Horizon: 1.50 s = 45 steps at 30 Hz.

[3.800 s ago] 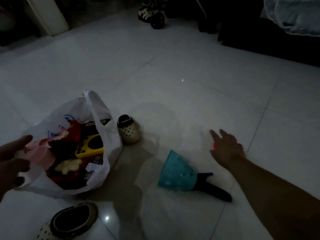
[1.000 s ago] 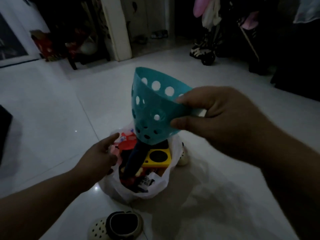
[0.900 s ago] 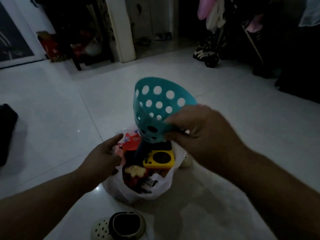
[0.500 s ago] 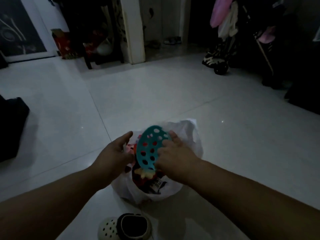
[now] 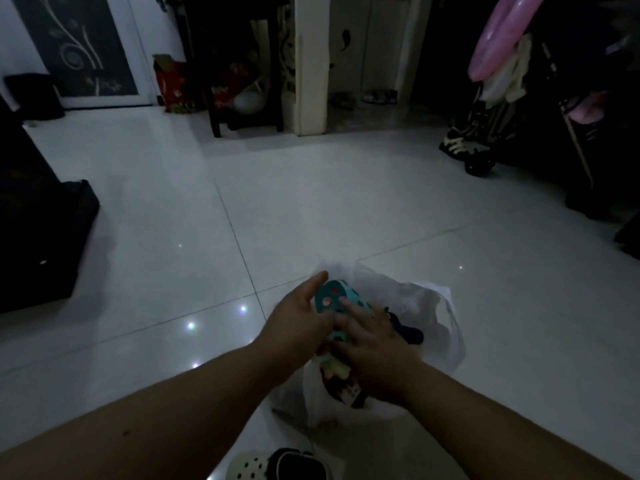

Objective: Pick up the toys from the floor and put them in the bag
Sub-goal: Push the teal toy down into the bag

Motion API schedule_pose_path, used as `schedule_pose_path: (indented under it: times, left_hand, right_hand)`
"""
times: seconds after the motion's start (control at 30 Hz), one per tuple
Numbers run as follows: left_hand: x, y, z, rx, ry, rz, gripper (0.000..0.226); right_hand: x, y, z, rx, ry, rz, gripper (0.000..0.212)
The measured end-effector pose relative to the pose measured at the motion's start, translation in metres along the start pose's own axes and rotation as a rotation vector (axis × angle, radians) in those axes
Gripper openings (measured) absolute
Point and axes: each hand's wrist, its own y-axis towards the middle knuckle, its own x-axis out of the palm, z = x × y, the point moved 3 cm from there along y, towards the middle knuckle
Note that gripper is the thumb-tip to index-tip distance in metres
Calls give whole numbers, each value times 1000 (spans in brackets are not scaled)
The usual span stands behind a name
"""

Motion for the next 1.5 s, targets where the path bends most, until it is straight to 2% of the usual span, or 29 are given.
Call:
schedule_pose_path:
  times: [0.07,0.1,0.13,0.2,0.27,0.3,0.37,0.47,0.6,0.73,0.93,1.13,1.27,1.5]
  left_hand:
    - [-3,4,-1,-11,-21,-9,71]
    - [-5,5,0,-15,-31,-6,72]
    - [-5,7,0,-19,-44,-5,73]
    - [-6,8,1,-31,-69,-9,75]
    - [-7,9,5,-33,-77,-10,75]
    - [-8,9,7,-30,-68,-6,74]
    - [-13,10,13,-20,-65,12,73]
    - [-28,16,28,-32,-198,67,67]
    - [-54,27,53,-54,-364,164,62]
    - [-67,34,80,22,-341,77,59]
    - [-39,39,120,49,-40,-212,59]
    - [63,34,154,58,178,-498,47]
    - [151,26,160,97,232,-509,45]
    - [310,-7,157,144,220,-617,45]
  right_hand:
    - [-8,-21,19,310,43,280,76]
    - [-12,-32,32,540,95,334,81]
    - [-15,-41,47,799,156,324,84]
    - [-6,-54,75,1233,404,111,73]
    - [-2,-61,89,1426,739,-22,47]
    - [-3,-60,93,1434,903,23,36]
    - [-12,-56,96,1448,1142,197,30]
    - [-40,-38,97,1399,1321,400,22]
    - [-83,11,89,1248,1407,395,23]
    - [-114,29,88,1206,1525,497,10]
    - [-151,-20,103,1288,1421,546,14]
    - [-168,-115,140,1443,1254,590,12]
    - [-173,-185,166,1499,1099,593,13]
    - [-166,-331,214,1594,890,684,31]
